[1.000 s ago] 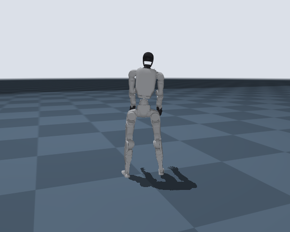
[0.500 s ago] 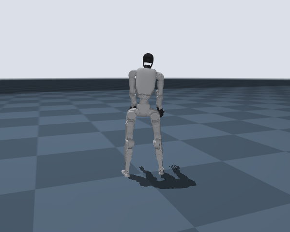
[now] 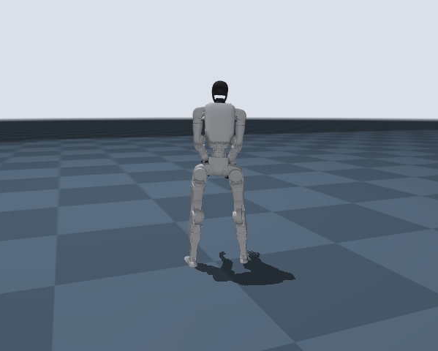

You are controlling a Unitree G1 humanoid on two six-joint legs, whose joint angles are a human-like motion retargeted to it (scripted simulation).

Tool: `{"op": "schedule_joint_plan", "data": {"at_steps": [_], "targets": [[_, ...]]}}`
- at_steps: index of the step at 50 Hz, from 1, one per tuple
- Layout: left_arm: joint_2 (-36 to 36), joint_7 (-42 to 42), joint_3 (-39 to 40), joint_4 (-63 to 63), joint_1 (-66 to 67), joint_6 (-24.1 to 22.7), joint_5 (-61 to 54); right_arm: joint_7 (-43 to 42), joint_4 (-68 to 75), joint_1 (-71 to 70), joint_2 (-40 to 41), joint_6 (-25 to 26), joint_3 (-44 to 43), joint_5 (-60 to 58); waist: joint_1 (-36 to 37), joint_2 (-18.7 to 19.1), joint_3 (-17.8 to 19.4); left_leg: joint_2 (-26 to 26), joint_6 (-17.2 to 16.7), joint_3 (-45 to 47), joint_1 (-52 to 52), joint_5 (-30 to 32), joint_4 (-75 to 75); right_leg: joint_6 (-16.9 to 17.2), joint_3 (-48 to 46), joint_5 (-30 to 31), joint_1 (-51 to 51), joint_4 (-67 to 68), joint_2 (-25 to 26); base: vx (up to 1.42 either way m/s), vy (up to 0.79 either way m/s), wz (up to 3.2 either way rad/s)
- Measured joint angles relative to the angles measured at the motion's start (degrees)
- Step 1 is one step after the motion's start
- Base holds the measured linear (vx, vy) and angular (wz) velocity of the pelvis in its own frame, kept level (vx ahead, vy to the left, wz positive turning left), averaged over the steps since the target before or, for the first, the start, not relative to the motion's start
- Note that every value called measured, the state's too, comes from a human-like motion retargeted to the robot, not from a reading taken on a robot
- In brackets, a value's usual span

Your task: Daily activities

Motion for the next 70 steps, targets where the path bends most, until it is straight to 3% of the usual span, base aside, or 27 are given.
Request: {"op": "schedule_joint_plan", "data": {"at_steps": [22,33,46,58,70], "targets": [[8.35,6.09,-8.31,-20.23,9.2,-0.67,12.96,-8.19,-16.75,9.24,1.54,-4.04,6.25,-5.07,1.47,-1.84,-1.88,-0.45,0.68,0.43,0.48,-0.92,0.2,0.46,-0.14,0.91,1.72,-2.53,-0.33,0.0,0.0,0.0],[13.27,6.7,-11.03,-24.94,10.41,0.05,24.3,-6.56,-18.89,11.55,1.95,-2.81,6.72,-4.92,1.43,-2.78,-3.29,-0.87,0.84,1.09,1.26,-1.8,-0.39,1.07,0.17,1.58,2.71,-3.91,-0.63,0.0,0.0,0.0],[21.85,5.9,-17.32,-29.81,6.43,1.05,44.92,-0.57,-14.85,9.93,1.75,1.82,7.16,-8.81,1.59,-3.48,-4.11,-1.7,0.68,1.58,2.22,-2.14,-2.46,1.88,-0.23,2.13,3.23,-4.62,-1.31,0.0,0.0,0.0],[31.95,4.91,-25.53,-39.77,-1.09,0.39,58.3,3.68,-5.49,0.3,1.28,5.63,5.27,-12.07,2.11,-2.81,-2.88,-2.51,0.25,1.72,2.54,-1.3,-5.79,2.62,-1.08,2.55,2.44,-4.66,-1.88,0.0,0.0,0.0],[29.15,12.25,-26.87,-41.87,-7.37,1.98,64.38,2.77,5.3,-10.79,1.19,5.88,-0.88,-7.92,2.53,-2.28,0.49,-3.01,-0.49,2.75,2.22,-0.18,-8.92,3.32,-0.39,3.23,0.64,-5.16,-1.96,0.0,0.0,0.0]]}}
